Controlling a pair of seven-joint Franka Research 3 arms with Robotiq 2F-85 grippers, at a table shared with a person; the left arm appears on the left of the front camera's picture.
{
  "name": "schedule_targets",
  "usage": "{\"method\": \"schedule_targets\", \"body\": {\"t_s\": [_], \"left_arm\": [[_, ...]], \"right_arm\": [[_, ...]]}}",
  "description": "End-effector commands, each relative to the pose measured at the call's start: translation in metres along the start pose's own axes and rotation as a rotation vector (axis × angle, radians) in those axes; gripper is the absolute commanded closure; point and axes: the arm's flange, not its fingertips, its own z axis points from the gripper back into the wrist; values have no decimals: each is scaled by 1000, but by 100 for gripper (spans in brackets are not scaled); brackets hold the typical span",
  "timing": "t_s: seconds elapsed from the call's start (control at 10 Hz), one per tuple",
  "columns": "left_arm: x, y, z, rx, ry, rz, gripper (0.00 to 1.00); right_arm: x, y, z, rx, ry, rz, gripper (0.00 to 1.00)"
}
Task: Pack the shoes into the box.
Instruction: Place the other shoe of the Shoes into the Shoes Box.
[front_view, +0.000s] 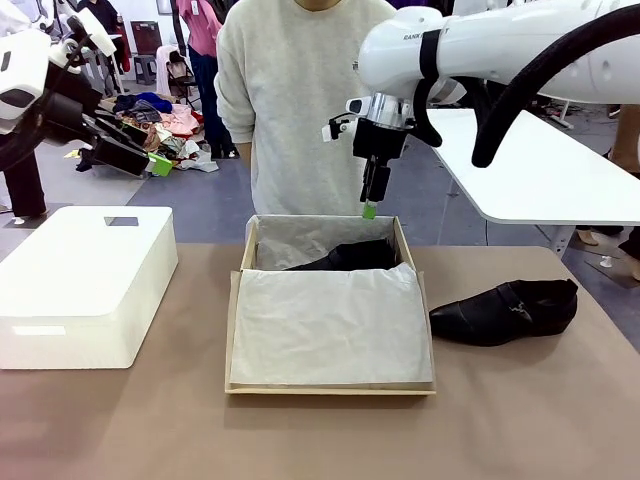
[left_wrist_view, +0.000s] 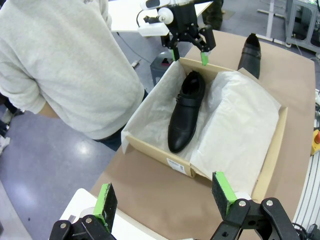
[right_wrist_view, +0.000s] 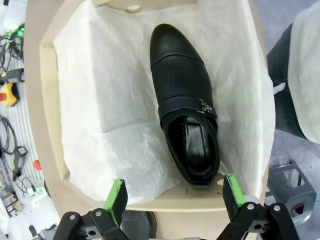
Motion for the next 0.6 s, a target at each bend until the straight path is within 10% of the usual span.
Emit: {"method": "schedule_targets", "body": {"t_s": [0.0,0.5], "left_arm": [[0,0,0,-6,-6,2,0],[0,0,0,-6,-6,2,0]], "right_arm": [[-20,20,23,-52,52,-5,0],[-72,48,70,-132,159,70,0]]}}
